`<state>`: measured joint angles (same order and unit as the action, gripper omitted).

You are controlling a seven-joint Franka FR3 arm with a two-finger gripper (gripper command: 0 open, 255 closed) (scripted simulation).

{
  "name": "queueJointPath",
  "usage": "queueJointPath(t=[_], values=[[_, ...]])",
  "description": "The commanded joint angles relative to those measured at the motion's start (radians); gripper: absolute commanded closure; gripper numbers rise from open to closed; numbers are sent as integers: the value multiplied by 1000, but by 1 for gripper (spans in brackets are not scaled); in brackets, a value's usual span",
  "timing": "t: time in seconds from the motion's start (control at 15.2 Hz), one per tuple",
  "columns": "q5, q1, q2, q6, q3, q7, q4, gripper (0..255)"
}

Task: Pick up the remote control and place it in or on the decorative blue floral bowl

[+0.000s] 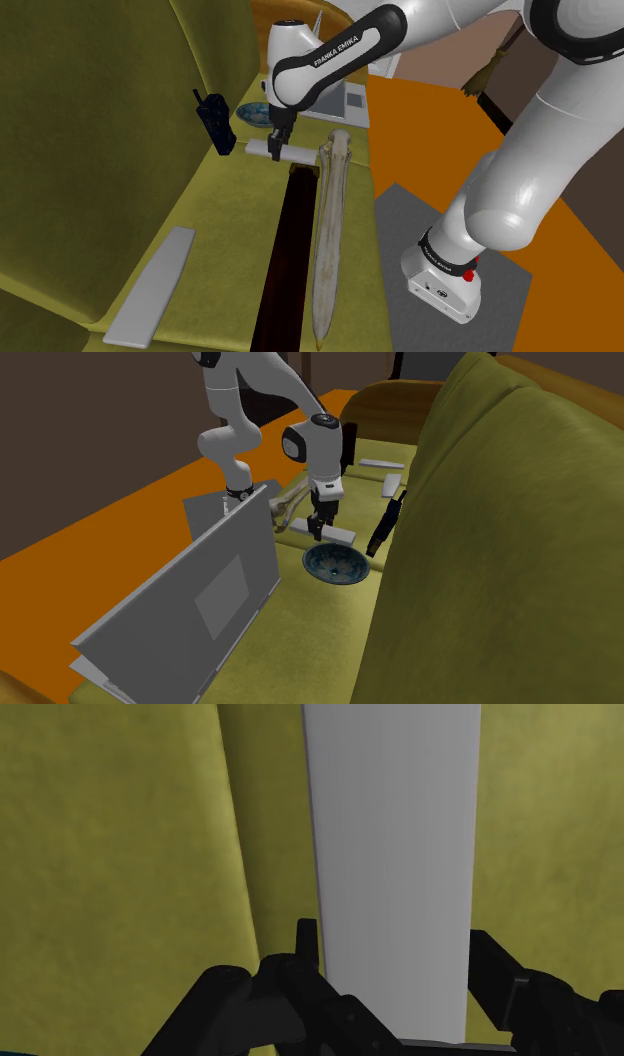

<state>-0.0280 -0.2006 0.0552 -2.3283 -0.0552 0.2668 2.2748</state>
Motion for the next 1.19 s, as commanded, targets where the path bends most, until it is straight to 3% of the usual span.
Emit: queueJointPath(t=[0.0, 1.12], values=[[0, 1, -13, 24, 1, 1, -11, 255], [-3, 2, -125, 250, 2, 0, -125, 255]])
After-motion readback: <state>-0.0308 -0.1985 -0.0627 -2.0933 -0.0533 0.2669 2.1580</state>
